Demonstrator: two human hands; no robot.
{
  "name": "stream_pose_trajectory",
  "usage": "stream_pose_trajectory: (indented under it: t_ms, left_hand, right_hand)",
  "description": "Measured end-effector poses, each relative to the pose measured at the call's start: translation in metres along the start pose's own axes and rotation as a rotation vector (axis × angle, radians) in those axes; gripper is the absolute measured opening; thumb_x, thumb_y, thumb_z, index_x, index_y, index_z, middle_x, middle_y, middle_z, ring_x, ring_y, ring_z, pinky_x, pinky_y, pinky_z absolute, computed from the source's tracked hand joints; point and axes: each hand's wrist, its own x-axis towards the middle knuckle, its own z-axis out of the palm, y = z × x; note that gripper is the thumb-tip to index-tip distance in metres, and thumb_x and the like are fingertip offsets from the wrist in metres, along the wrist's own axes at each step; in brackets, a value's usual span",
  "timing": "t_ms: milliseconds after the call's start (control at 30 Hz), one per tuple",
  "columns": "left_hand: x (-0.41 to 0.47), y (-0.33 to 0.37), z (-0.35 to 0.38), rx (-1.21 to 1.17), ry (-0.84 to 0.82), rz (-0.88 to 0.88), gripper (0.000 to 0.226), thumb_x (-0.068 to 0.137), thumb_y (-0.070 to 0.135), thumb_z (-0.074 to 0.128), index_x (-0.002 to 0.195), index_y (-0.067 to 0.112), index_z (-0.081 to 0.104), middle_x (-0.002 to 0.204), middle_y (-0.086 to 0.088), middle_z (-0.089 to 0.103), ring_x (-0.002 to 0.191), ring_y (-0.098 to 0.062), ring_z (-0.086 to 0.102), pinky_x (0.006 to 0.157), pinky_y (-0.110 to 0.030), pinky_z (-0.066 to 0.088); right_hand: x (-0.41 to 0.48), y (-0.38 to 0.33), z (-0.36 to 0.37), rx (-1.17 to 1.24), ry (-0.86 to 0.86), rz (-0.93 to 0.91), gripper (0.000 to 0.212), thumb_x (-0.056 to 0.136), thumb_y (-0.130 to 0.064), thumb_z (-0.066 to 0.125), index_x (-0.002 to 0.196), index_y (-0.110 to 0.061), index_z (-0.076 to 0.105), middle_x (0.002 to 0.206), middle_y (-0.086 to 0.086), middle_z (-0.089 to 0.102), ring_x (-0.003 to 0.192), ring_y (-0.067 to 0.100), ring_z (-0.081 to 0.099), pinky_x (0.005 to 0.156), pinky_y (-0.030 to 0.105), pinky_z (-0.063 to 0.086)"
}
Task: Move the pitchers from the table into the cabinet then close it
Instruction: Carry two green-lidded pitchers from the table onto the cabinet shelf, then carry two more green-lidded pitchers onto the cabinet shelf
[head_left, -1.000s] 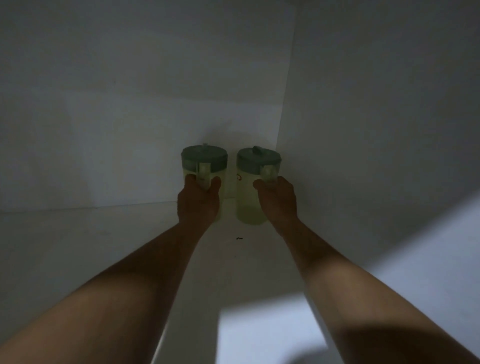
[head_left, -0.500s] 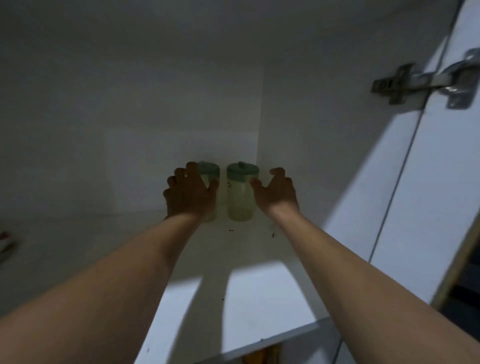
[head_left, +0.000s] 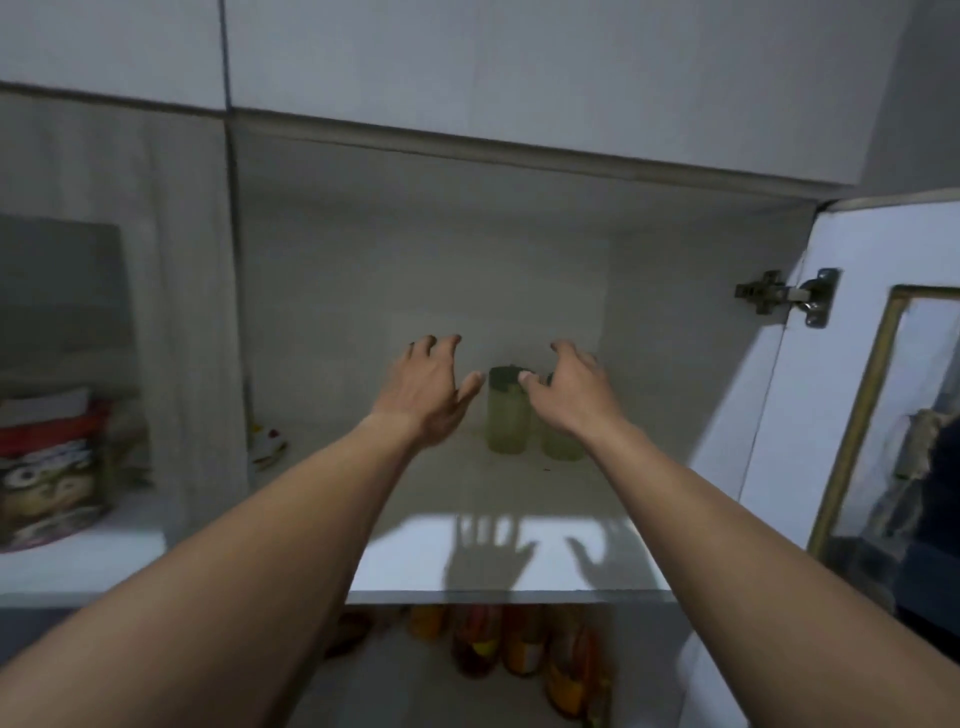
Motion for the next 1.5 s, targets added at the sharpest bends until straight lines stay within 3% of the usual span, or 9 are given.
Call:
stream_pose_trajectory:
  t_ms: [233,600,867,967,1167,1500]
  left_hand:
    - [-0.089,-0.033,-0.092,0.295,0.14,-0.066,0.063,0.095,0.055,0.037,0.142,0.014,0.042,0.138,-0.018,0.051,0.129,-0.035,0.044,0.107,-0.046,0.036]
    - [-0.253,-0.126,-0.241,0.581,0.162,-0.461,0.058,0.096,0.056,0.032,0.145,0.026,0.039,0.148,-0.015,0.04,0.14,-0.035,0.031,0.11,-0.056,0.029]
    - [-0.359,-0.194,-0.313,0.626,0.172,-0.625,0.056,0.097,0.054,0.033,0.145,0.025,0.038,0.15,-0.015,0.037,0.141,-0.033,0.029,0.112,-0.054,0.027]
    - [-0.405,-0.231,-0.34,0.646,0.164,-0.711,0.057,0.097,0.055,0.033,0.147,0.027,0.035,0.153,-0.013,0.034,0.144,-0.032,0.025,0.114,-0.057,0.022]
    - [-0.482,-0.287,-0.387,0.703,0.175,-0.848,0.058,0.096,0.055,0.035,0.146,0.026,0.037,0.151,-0.013,0.037,0.141,-0.032,0.029,0.112,-0.056,0.027]
    - [-0.617,-0.354,-0.391,0.585,0.26,-1.144,0.055,0.095,0.052,0.041,0.143,0.025,0.04,0.147,-0.01,0.04,0.136,-0.032,0.034,0.108,-0.052,0.032]
  right_hand:
    - [-0.069,-0.087,-0.001,0.008,-0.082,-0.233,0.068,0.095,-0.048,0.051,0.15,-0.011,0.034,0.15,0.022,0.042,0.14,0.04,0.037,0.113,0.051,0.036]
    - [-0.193,-0.245,0.045,0.075,-0.228,-0.592,0.073,0.096,-0.05,0.049,0.156,-0.016,0.025,0.153,0.019,0.039,0.142,0.038,0.034,0.115,0.056,0.032]
    - [-0.284,-0.355,0.105,0.185,-0.351,-0.702,0.064,0.095,-0.048,0.05,0.147,-0.015,0.035,0.145,0.02,0.044,0.137,0.041,0.038,0.111,0.054,0.035]
    - [-0.322,-0.4,0.13,0.24,-0.402,-0.749,0.066,0.096,-0.049,0.049,0.15,-0.016,0.032,0.148,0.02,0.041,0.138,0.042,0.038,0.108,0.054,0.038]
    - [-0.393,-0.468,0.174,0.319,-0.476,-0.825,0.066,0.097,-0.047,0.048,0.153,-0.017,0.028,0.15,0.019,0.04,0.138,0.039,0.038,0.109,0.054,0.038]
    - [-0.509,-0.544,0.276,0.351,-0.682,-0.98,0.06,0.098,-0.046,0.048,0.148,-0.017,0.033,0.144,0.016,0.043,0.13,0.038,0.044,0.099,0.053,0.042]
